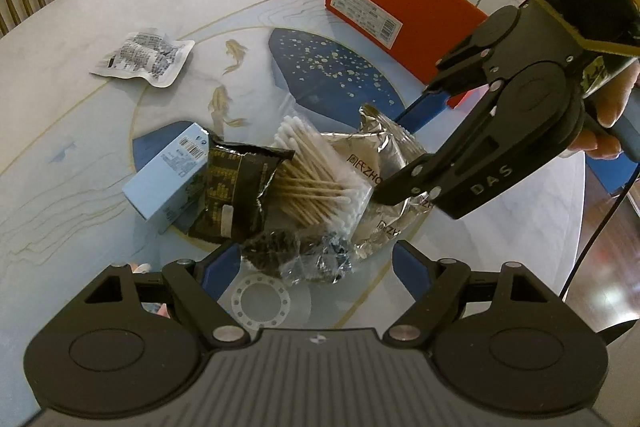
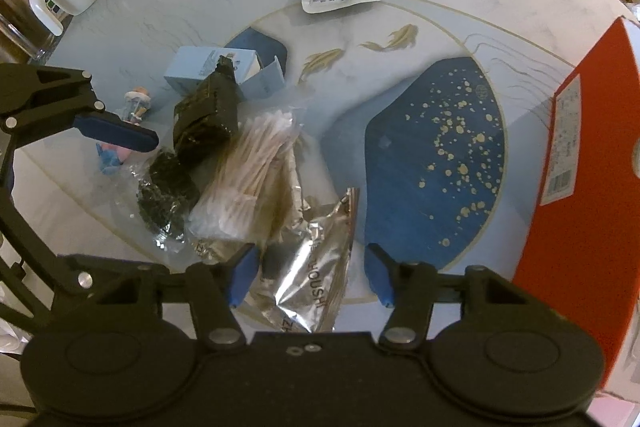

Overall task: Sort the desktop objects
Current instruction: 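Grasp the silver foil pouch with the right tool while the left tool grasps the black snack bag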

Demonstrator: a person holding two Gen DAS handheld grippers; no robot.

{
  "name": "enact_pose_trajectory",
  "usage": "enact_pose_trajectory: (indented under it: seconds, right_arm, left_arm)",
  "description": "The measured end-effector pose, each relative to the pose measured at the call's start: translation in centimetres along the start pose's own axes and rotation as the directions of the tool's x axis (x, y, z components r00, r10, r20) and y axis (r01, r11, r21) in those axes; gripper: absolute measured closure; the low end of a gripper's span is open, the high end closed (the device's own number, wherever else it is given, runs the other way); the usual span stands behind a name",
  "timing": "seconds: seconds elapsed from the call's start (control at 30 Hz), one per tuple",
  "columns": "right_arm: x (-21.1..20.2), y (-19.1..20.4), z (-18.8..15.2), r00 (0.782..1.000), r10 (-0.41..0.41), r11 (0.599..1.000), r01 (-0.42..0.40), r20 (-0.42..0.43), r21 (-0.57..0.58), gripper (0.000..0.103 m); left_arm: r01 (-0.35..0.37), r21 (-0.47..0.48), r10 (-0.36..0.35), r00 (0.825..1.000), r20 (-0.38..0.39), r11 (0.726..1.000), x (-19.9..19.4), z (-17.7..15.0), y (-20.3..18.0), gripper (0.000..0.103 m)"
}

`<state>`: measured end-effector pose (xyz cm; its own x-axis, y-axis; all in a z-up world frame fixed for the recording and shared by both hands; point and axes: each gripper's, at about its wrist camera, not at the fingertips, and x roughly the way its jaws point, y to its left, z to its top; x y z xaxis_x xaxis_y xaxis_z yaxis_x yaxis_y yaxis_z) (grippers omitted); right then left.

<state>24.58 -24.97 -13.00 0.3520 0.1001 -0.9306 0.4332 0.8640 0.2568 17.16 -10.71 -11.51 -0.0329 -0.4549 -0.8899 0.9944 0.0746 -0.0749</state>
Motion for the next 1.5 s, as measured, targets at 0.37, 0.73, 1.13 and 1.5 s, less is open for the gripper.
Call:
enact_pose_trajectory:
  seconds: [0.37,0.73,1.13,1.5]
  right_arm:
    - [0.4,0.2,0.3,1.0,0.026,0.999,-0.026,0.011,0.037,0.054]
    - [0.2,0.4,0.0,0.999,0.032,0.995,-0.035,0.036,0.096,0.061]
    - [-1.0,-0.1,-1.1,0.998,0.003,0.986,-0.014,0.062,0.165,0.076]
    - [-2.5,-0.8,-3.7,0.997,-0.013,0.977,-0.002,0.073,0.212,0.08]
  left_arm:
    - [-0.015,-0.006,0.015,1.0,0.0,1.0,0.4,0.2,0.1,0.035]
    - [-0.045,-0.004,0.045,0.999,-0.007,0.999,0.5,0.0,-0.1,0.047]
    - [-0.036,-0.022,0.036,0.999,-0.008,0.999,0.0,-0.3,-0.3,0.063]
    - [0.0,-0.044,-0.001,1.0,-0.003,0.999,-0.4,-0.5,-1.0,0.066]
